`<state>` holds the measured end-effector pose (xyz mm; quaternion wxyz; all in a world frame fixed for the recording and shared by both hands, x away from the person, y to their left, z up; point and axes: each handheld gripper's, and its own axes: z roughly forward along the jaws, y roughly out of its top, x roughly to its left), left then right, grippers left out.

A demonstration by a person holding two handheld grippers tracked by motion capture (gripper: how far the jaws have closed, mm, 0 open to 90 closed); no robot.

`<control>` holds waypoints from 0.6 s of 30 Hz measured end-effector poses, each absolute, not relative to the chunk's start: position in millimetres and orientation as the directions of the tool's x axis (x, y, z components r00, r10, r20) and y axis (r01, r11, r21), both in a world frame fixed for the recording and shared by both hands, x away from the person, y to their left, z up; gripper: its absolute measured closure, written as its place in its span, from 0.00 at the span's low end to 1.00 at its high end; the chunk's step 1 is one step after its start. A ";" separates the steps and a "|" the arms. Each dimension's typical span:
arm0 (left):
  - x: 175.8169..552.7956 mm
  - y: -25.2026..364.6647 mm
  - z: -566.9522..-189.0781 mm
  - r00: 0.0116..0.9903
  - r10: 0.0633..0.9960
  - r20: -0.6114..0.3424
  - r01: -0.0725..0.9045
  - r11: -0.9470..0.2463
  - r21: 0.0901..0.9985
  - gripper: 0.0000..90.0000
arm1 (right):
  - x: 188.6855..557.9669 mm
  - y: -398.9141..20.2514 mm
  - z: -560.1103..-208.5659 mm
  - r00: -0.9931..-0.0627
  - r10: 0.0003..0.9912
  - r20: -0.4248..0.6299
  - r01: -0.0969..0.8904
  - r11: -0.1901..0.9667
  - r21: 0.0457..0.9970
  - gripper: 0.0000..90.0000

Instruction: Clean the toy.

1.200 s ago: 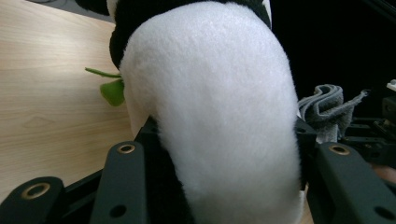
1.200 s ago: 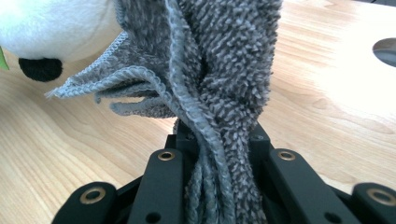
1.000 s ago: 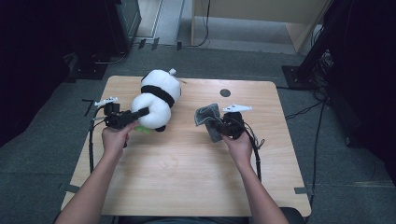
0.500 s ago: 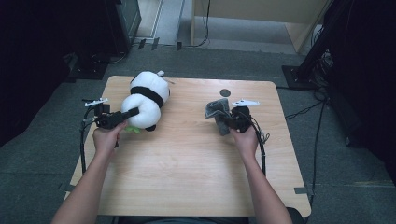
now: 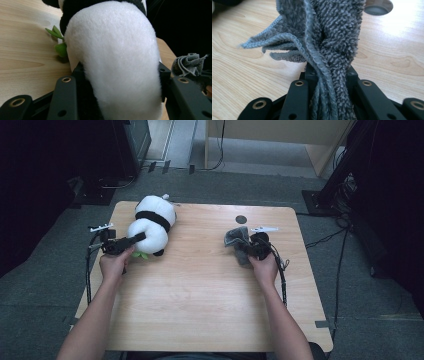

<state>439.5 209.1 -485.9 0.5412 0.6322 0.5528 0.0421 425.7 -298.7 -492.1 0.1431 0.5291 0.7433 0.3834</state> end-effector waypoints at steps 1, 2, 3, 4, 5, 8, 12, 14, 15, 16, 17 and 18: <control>440.1 208.8 -487.5 0.388 0.757 -0.526 0.645 0.185 0.742 0.52 | 426.2 -298.7 -493.8 -0.400 0.896 0.191 0.678 0.149 0.720 0.81; 440.5 208.2 -489.1 0.392 0.763 -0.514 0.641 0.175 0.748 0.51 | 426.8 -298.8 -495.6 -0.395 0.897 0.197 0.684 0.144 0.715 0.81; 440.9 207.8 -490.2 0.396 0.765 -0.507 0.639 0.167 0.751 0.50 | 427.4 -299.1 -497.3 -0.394 0.898 0.197 0.683 0.143 0.716 0.80; 441.0 207.9 -490.7 0.397 0.767 -0.503 0.635 0.166 0.754 0.49 | 427.8 -299.4 -498.4 -0.393 0.899 0.196 0.684 0.144 0.715 0.80; 441.3 207.9 -490.7 0.396 0.771 -0.499 0.633 0.165 0.757 0.49 | 428.4 -300.0 -499.8 -0.392 0.900 0.193 0.686 0.146 0.713 0.79; 442.0 207.0 -491.7 0.409 0.790 -0.457 0.616 0.130 0.777 0.43 | 430.1 -300.9 -503.4 -0.377 0.905 0.196 0.694 0.135 0.707 0.77; 442.8 205.7 -491.0 0.420 0.798 -0.433 0.614 0.102 0.782 0.35 | 432.3 -300.8 -506.5 -0.370 0.906 0.206 0.702 0.128 0.700 0.74; 443.7 205.4 -490.6 0.419 0.797 -0.436 0.619 0.100 0.779 0.27 | 433.3 -301.2 -507.8 -0.368 0.906 0.207 0.704 0.127 0.699 0.69; 443.6 205.2 -490.4 0.421 0.796 -0.434 0.619 0.098 0.779 0.26 | 433.8 -301.9 -508.2 -0.366 0.906 0.214 0.707 0.121 0.697 0.65; 443.7 204.9 -489.8 0.425 0.797 -0.429 0.618 0.090 0.781 0.24 | 434.2 -302.3 -508.5 -0.361 0.906 0.221 0.712 0.115 0.692 0.63; 443.9 204.3 -489.3 0.427 0.799 -0.422 0.616 0.084 0.783 0.23 | 434.5 -302.9 -508.3 -0.358 0.907 0.224 0.718 0.114 0.687 0.61; 444.3 203.7 -488.2 0.433 0.801 -0.413 0.616 0.072 0.784 0.21 | 434.6 -303.3 -507.9 -0.355 0.908 0.222 0.718 0.113 0.687 0.60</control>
